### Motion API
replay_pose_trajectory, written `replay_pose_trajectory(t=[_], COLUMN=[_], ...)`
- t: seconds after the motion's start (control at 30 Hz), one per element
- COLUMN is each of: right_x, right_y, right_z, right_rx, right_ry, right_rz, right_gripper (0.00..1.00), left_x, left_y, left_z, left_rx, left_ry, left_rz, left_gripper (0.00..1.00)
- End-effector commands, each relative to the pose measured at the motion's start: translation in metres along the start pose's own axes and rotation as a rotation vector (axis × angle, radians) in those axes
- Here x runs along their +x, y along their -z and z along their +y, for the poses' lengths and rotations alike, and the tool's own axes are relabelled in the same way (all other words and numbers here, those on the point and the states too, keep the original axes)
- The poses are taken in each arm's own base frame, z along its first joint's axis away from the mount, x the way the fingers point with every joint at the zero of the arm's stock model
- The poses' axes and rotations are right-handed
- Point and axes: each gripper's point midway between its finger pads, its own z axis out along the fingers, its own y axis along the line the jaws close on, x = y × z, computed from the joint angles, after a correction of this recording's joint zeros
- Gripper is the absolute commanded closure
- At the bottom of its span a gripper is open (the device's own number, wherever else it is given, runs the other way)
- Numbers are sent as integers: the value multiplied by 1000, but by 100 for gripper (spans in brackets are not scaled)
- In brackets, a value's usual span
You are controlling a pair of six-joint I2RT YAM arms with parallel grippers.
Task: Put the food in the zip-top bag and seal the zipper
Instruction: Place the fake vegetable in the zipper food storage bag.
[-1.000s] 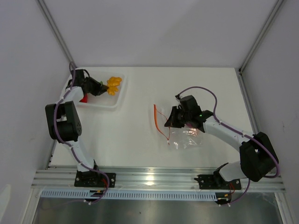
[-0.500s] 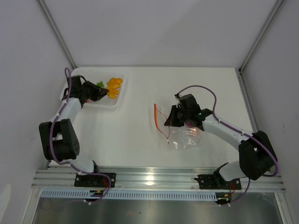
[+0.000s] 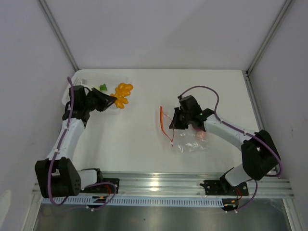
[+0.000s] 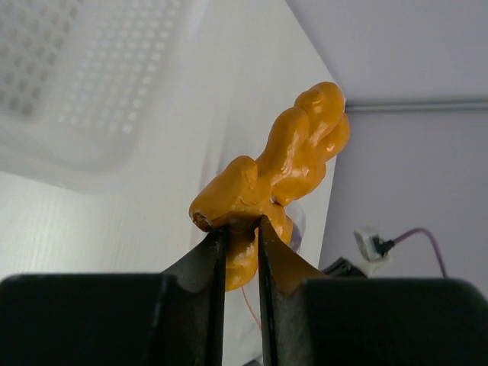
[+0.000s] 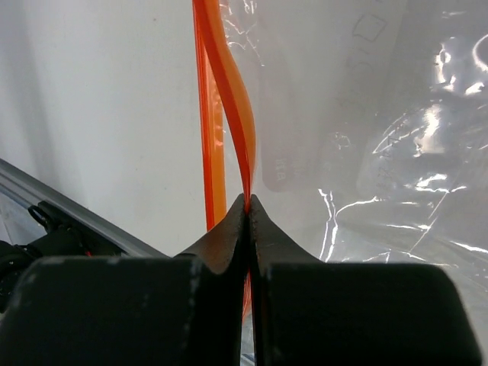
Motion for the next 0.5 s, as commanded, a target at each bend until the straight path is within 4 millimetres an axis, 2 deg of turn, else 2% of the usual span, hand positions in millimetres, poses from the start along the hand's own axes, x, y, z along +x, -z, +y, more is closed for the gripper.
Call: replay_pose_trajectory(t=[0.0, 0.07, 0.1, 0.13, 0.17, 0.2, 0.27, 0.33, 0.47], right_x=[-11, -12, -9, -9, -9, -10, -6, -7, -5], right_y=[7, 11, 14, 17, 19, 23, 29, 37, 48], right_z=[12, 17, 23, 24, 28, 32, 37, 39, 36], right_rx=[47, 50, 40, 47, 47, 47, 60, 76, 101], right_ry=[23, 10, 15, 16, 14, 18, 21, 22, 11], right_rz=[-44, -54, -54, -62, -70, -83, -92, -124, -168], right_gripper=[100, 100, 100, 100, 100, 100, 100, 100, 100], left_x=[37, 56, 77, 84, 90, 107, 113, 121, 131], left_y=[21, 27, 29, 35, 37, 38, 42, 47, 55], left_z=[-28, -36, -38, -43, -44, -39, -37, -26, -14], left_rx=[58, 76, 88, 103, 97, 88, 86, 70, 61], left_ry=[-143, -181, -198, -216, -226, -234, -242, -241, -273], left_rz=[41, 65, 112, 117, 125, 166, 169, 182, 196], left_gripper=[99, 99, 99, 99, 99, 99, 99, 99, 99])
